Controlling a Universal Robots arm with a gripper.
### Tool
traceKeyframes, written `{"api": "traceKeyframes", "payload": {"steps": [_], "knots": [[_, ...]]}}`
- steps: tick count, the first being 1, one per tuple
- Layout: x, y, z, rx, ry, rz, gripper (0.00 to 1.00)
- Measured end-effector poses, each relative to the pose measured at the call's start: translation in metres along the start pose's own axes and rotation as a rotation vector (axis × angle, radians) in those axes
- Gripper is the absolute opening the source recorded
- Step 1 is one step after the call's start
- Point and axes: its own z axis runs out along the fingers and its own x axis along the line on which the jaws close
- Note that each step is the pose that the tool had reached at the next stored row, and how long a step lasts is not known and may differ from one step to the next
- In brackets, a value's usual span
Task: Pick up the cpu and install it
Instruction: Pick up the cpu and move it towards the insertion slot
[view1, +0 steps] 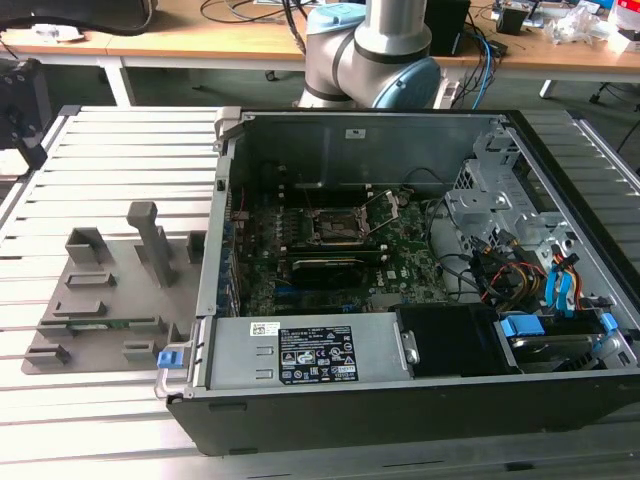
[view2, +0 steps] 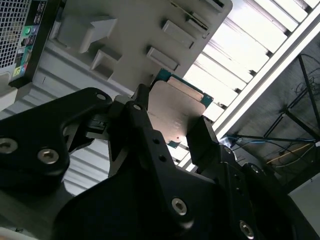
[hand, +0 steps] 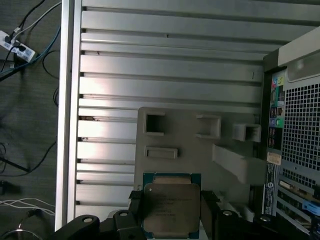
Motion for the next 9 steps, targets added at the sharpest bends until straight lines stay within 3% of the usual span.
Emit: {"api": "traceKeyframes", "payload": {"steps": [5,9], "knots": [[-0.0012,0.0229,-0.0014,0.0,0.0,0.0,0.55],[-0.0019,0.0355,-0.0024,-0.0002,-0.0001,0.0,0.55]]}}
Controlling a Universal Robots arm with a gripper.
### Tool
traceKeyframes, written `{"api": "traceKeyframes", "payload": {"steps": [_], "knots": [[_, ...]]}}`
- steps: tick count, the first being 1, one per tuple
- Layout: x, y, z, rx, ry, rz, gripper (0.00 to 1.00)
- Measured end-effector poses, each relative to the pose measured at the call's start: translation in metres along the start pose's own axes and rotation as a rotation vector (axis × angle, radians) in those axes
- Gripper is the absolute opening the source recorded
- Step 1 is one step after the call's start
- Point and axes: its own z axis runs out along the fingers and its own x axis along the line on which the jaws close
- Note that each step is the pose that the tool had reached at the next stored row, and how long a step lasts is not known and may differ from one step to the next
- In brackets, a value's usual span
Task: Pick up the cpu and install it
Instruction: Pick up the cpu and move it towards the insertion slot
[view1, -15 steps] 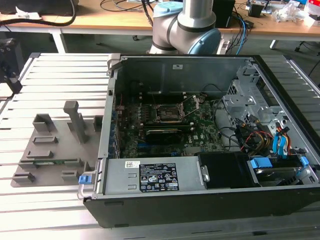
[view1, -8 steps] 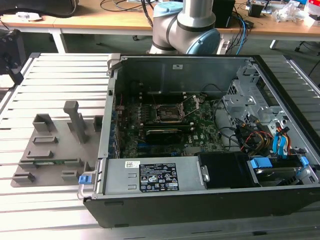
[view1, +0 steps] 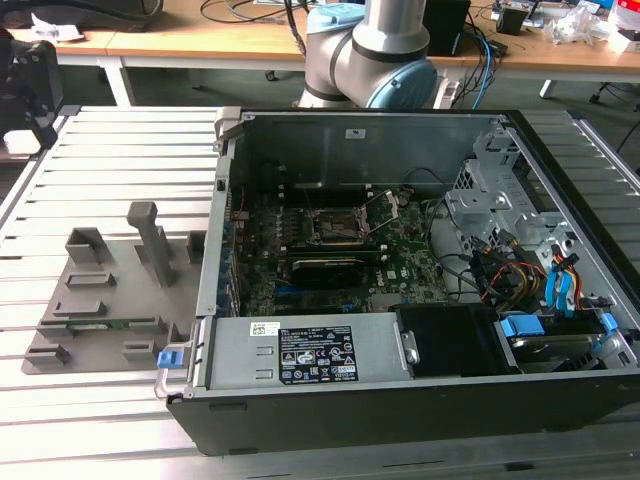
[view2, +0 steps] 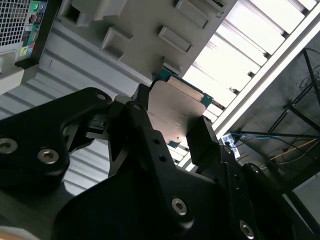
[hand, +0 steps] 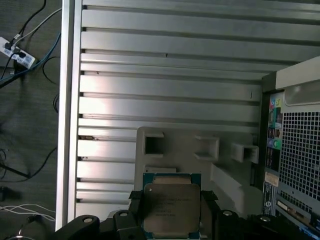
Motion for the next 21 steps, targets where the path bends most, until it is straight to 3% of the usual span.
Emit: {"api": "traceKeyframes", "payload": {"steps": [3,8,15,16,19,21], "knots": [[-0.0004,0.0069,-0.0044,-0.0004,0.0,0.0,0.55],[-0.0007,0.0069,-0.0155,-0.0008,-0.0002,0.0,0.55],[-0.0031,0.0068,-0.0159,-0.0004,0.0,0.0,0.55],[-0.0059,0.0066,-0.0159,0.0,0.0001,0.0,0.55],[-0.0252,0.0054,-0.0153,0.0,0.0005,0.0,0.55],[-0.0474,0.0043,-0.0146,-0.0001,0.0016,0.0,0.55]]}}
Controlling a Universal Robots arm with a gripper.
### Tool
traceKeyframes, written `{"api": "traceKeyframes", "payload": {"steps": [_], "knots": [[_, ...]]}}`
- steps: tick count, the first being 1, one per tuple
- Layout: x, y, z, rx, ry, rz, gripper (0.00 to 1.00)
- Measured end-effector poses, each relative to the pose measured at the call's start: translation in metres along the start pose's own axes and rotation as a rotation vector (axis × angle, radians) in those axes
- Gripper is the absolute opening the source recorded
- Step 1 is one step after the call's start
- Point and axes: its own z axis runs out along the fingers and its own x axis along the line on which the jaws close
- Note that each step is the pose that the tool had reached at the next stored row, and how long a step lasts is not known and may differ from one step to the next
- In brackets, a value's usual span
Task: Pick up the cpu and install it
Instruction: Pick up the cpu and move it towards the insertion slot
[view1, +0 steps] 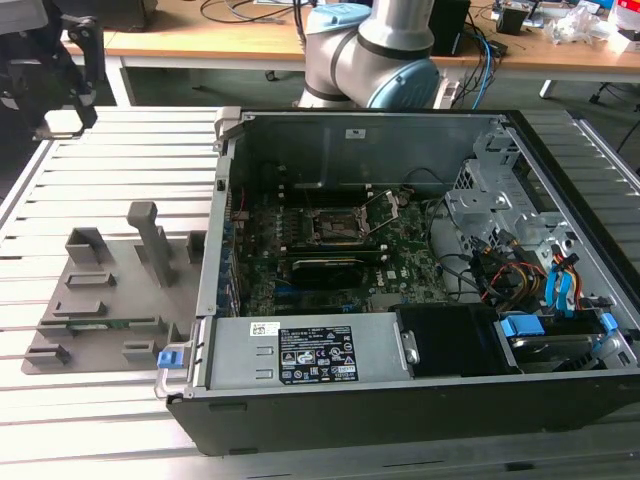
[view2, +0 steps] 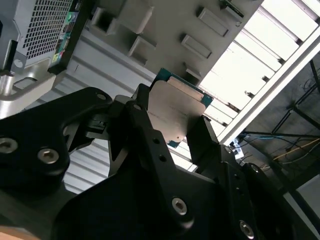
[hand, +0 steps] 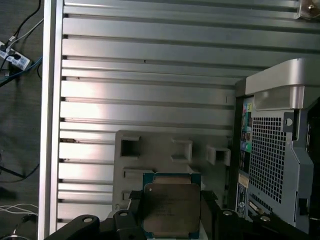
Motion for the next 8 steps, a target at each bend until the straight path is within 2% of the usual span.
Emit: {"api": "traceKeyframes", "payload": {"steps": [4,5,6,7,8], "knots": [[-0.0262,-0.0013,0.0006,0.0,0.0015,0.0,0.55],[-0.0299,-0.0015,0.0008,-0.0001,0.0016,0.0,0.55],[-0.0409,-0.002,0.0011,-0.0001,0.0021,0.0,0.55],[-0.0473,-0.0023,0.0012,-0.0001,0.0024,0.0,0.55],[-0.0568,-0.0028,0.0015,-0.0001,0.0028,0.0,0.55]]}}
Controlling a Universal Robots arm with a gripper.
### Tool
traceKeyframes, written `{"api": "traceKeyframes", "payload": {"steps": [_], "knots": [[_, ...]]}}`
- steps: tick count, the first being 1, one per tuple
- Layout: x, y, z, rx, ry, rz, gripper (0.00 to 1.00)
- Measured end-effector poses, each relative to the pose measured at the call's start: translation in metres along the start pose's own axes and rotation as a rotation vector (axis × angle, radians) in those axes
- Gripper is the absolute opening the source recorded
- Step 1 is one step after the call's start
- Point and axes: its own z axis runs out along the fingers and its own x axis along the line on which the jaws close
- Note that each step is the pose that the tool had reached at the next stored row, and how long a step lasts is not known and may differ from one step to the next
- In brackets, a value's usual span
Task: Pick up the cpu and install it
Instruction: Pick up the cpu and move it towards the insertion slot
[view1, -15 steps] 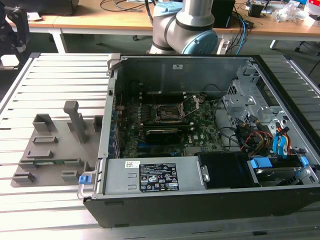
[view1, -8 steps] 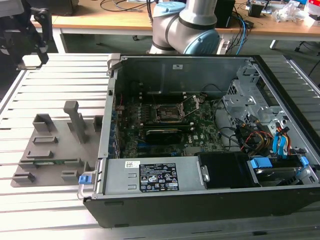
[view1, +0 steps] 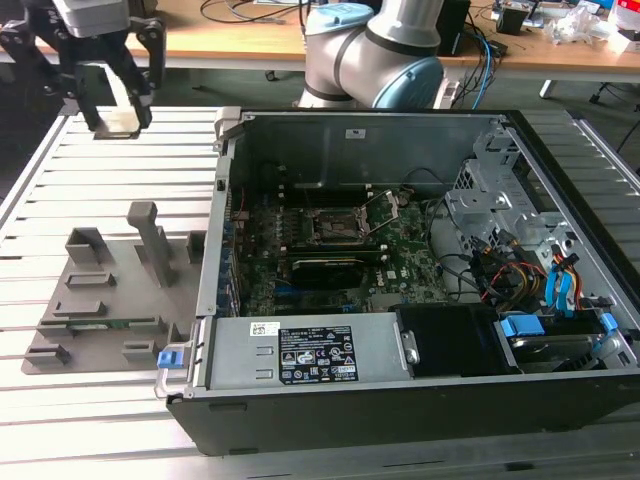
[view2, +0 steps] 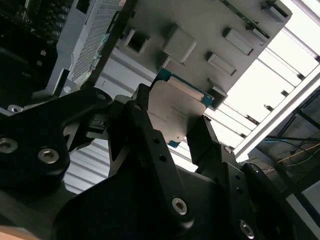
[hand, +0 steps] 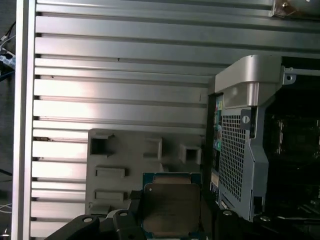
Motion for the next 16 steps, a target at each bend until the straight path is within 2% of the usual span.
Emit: {"api": "traceKeyframes", "payload": {"steps": [2,4,5,7,8,13,16], "knots": [[-0.0102,-0.0005,0.0002,0.0,0.0005,0.0,0.55],[-0.0315,-0.0016,0.0008,-0.0001,0.0014,0.0,0.55],[-0.0387,-0.0019,0.0009,0.0,0.0019,0.0,0.55],[-0.0586,-0.0029,0.0014,-0.0001,0.0028,0.0,0.55],[-0.0653,-0.0033,0.0015,-0.0001,0.0032,0.0,0.55],[-0.0884,-0.0044,0.0021,-0.0002,0.0044,0.0,0.55],[-0.1137,-0.0057,0.0027,-0.0003,0.0056,0.0,0.55]]}}
